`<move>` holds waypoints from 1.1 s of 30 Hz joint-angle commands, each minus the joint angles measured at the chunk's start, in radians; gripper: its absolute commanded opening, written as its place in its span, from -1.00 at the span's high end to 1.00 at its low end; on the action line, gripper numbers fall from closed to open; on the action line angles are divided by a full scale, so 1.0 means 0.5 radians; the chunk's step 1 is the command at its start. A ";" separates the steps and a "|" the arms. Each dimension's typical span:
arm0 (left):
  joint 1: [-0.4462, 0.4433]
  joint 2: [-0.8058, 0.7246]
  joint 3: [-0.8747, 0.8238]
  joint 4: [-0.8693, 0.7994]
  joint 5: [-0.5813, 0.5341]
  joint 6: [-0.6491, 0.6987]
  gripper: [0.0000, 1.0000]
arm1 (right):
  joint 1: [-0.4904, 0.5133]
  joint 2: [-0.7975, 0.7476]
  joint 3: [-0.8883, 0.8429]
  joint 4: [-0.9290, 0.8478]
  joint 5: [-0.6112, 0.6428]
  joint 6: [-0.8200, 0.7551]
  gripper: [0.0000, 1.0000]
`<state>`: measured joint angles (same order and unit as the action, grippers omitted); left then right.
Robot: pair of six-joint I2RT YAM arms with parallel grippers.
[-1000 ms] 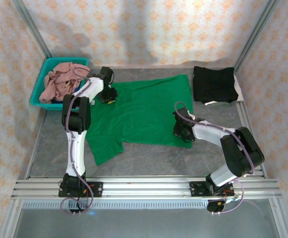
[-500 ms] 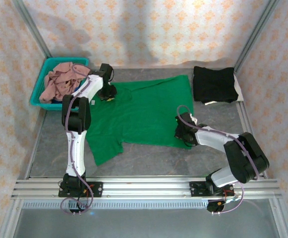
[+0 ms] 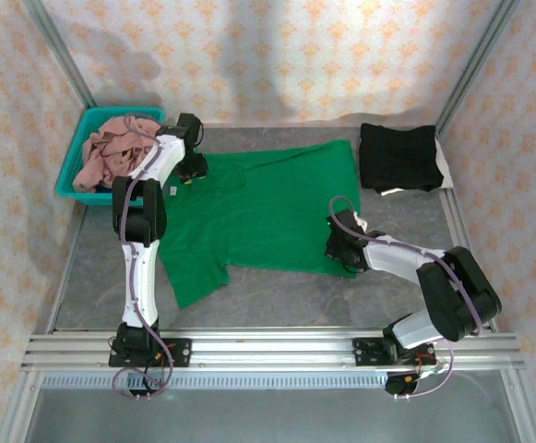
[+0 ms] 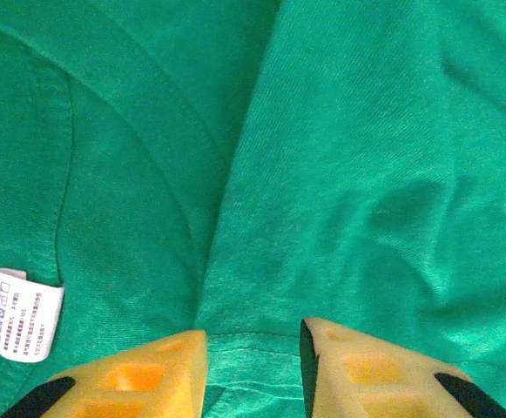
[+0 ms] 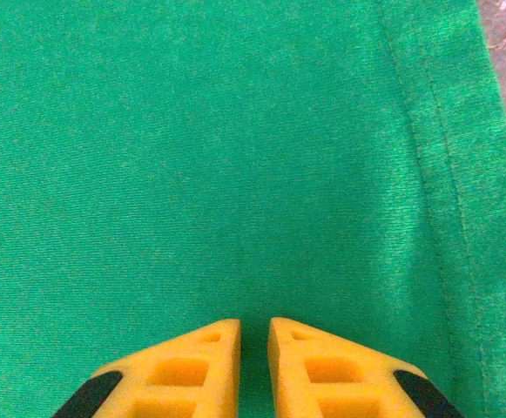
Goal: Fold and stack the t-shirts
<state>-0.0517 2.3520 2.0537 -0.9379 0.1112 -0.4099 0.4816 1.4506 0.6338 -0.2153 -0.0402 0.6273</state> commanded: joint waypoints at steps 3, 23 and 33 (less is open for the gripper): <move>0.050 -0.015 -0.060 -0.006 0.022 0.006 0.34 | 0.012 -0.015 -0.062 -0.175 0.080 0.003 0.66; 0.072 0.063 -0.005 -0.062 0.032 0.084 0.37 | 0.013 -0.091 -0.065 -0.222 0.115 -0.020 0.64; 0.062 0.120 -0.005 -0.023 0.156 0.085 0.63 | 0.013 -0.109 -0.004 -0.232 0.096 -0.035 0.64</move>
<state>-0.0254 2.3863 2.0338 -0.9314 0.1783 -0.3782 0.4820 1.4162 0.6209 -0.2657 -0.0223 0.6239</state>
